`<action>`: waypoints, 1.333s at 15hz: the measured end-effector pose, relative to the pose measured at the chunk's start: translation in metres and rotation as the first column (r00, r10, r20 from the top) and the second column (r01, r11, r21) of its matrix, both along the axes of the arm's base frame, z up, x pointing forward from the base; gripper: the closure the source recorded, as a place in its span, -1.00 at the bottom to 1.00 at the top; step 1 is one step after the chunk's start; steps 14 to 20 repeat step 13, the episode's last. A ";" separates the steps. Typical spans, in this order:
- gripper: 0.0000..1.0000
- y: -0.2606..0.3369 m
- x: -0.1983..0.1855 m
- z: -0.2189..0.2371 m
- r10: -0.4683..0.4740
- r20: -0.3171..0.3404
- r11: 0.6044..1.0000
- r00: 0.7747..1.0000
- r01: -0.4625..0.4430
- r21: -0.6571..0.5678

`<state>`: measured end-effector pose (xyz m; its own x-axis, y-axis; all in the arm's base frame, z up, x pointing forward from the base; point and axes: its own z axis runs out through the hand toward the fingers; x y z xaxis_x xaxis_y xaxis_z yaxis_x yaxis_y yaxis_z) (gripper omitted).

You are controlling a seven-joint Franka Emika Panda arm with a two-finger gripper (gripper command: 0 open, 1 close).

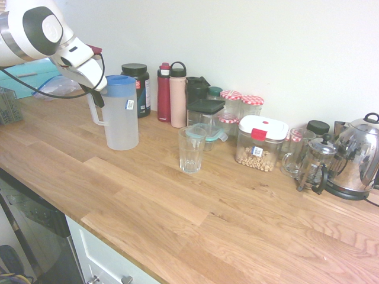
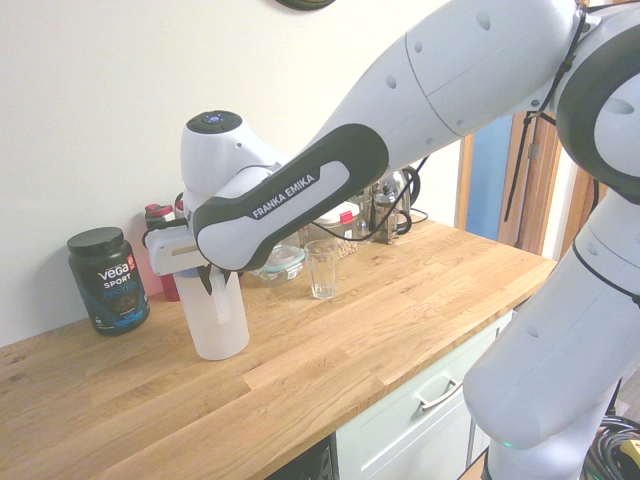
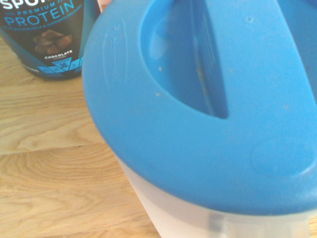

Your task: Pour me some water

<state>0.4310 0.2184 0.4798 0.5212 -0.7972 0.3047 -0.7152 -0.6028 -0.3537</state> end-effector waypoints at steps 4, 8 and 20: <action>-1.00 -0.009 0.001 0.003 0.015 -0.016 1.000 1.000 -0.015 0.002; -1.00 -0.007 -0.006 -0.001 0.045 -0.061 0.999 0.997 -0.047 -0.025; -1.00 -0.009 -0.042 0.005 0.132 -0.308 0.990 0.942 -0.142 -0.009</action>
